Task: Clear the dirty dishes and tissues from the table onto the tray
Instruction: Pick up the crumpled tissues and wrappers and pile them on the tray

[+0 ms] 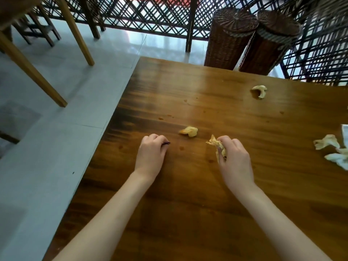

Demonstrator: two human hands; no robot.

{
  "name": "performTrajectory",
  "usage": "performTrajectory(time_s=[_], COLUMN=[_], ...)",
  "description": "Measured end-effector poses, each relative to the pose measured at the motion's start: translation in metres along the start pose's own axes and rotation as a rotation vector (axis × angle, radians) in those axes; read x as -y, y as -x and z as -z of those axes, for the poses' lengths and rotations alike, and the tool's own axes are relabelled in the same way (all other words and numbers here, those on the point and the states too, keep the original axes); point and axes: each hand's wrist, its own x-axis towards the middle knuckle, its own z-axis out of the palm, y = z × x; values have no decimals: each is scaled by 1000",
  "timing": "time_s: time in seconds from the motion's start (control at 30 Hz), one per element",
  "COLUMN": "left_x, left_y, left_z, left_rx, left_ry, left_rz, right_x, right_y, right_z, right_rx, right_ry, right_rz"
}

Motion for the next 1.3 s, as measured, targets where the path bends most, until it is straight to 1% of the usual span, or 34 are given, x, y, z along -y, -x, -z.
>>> performTrajectory(time_s=[0.2, 0.3, 0.43, 0.6, 0.7, 0.8, 1.0, 1.1, 1.2, 1.23, 1.3], left_x=[-49, -60, -61, -63, -75, -103, -194, -229, -254, -261, -265], left_y=[-59, -71, -73, -72, -90, -117, -178, -203, -221, -225, -231], left_z=[-30, -46, -68, -76, -76, -83, -142, -169, -191, -198, -207], left_rx=[-20, -6, 30, 12, 46, 40, 127, 101, 39, 40, 92], left_ry=[55, 66, -3, -145, -115, -7, 105, 98, 72, 80, 102], left_rz=[-113, -137, -150, -252, -230, -206, -281, -313, -301, -301, -293], right_x=[-39, -58, -85, -107, -119, -132, -179, -204, -232, -242, -255], right_y=[-20, -28, -35, -42, -47, -52, -62, -61, -57, -56, -55], right_z=[10, 17, 23, 25, 30, 39, 71, 87, 100, 105, 111], right_rx=[-12, -7, -8, -16, -32, -56, -82, -77, -71, -79, -97], right_ry=[41, 59, 67, 55, 39, 39, 87, 137, 177, 192, 206], right_rz=[-58, -90, -142, -173, -183, -178, -223, -216, -220, -226, -233])
